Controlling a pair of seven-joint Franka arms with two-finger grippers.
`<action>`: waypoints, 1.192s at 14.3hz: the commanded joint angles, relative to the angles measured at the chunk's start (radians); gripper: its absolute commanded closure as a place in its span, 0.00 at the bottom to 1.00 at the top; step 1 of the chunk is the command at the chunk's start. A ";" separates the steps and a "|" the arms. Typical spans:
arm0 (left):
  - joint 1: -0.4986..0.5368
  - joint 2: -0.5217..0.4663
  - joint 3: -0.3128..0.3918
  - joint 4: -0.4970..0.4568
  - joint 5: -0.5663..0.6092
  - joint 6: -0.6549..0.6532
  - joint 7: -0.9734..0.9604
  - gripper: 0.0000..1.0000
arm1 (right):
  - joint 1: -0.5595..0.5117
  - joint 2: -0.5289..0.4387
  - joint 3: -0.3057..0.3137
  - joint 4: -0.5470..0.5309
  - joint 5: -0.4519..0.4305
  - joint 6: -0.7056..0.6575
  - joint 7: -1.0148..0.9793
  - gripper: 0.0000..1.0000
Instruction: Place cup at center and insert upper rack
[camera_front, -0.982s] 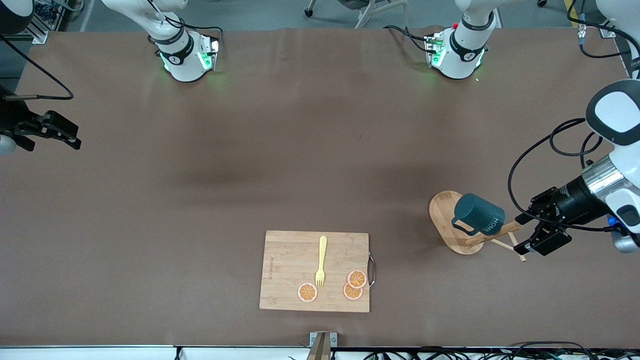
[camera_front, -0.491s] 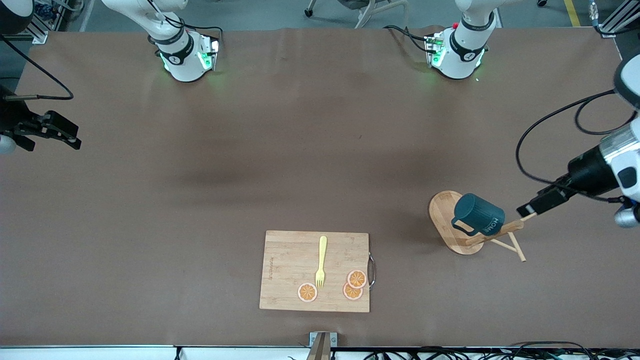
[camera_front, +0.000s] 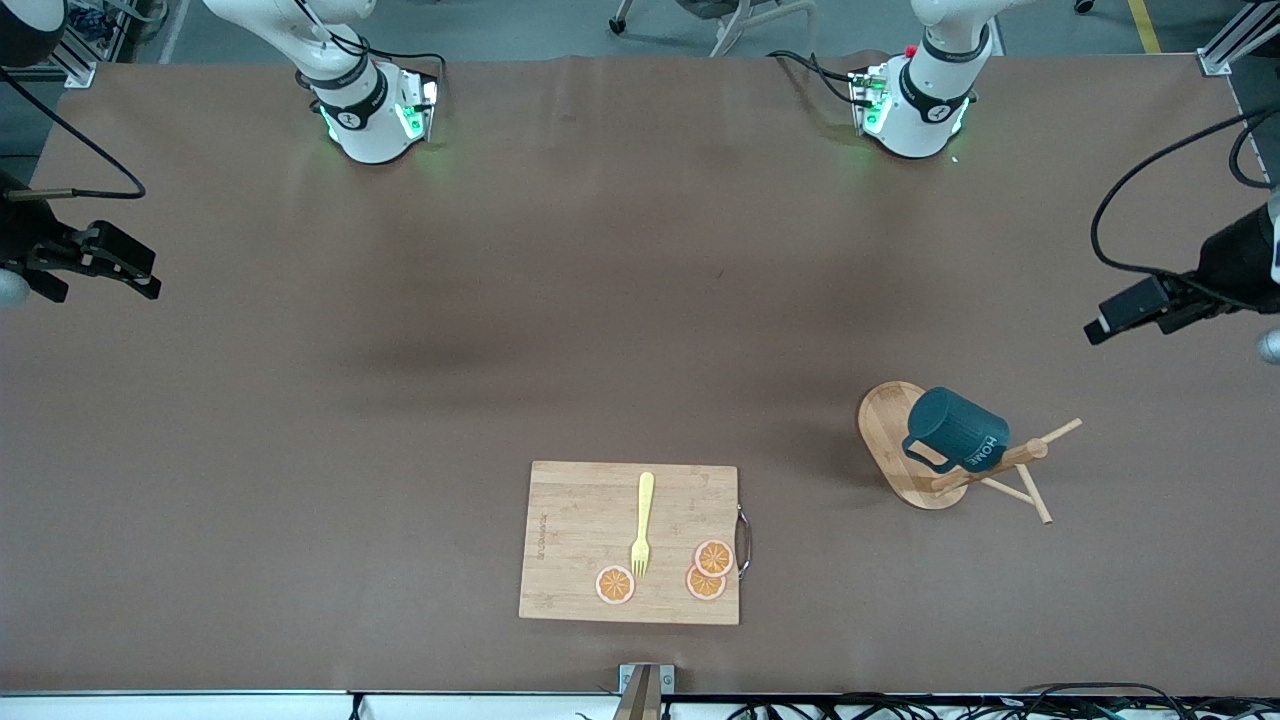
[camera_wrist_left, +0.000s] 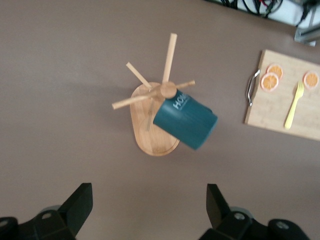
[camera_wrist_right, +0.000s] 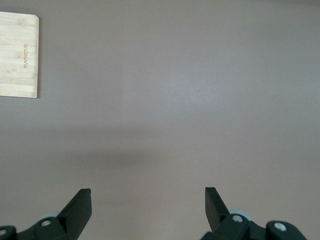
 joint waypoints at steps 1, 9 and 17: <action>0.004 -0.069 0.000 -0.039 0.018 -0.045 0.101 0.00 | -0.005 -0.007 0.000 0.003 -0.005 -0.036 0.001 0.00; -0.083 -0.095 0.071 -0.027 0.018 -0.045 0.115 0.00 | -0.021 -0.032 -0.004 -0.046 0.000 -0.035 0.009 0.00; -0.409 -0.095 0.382 -0.019 0.015 -0.037 0.107 0.00 | -0.027 -0.110 -0.004 -0.146 0.007 -0.021 0.010 0.00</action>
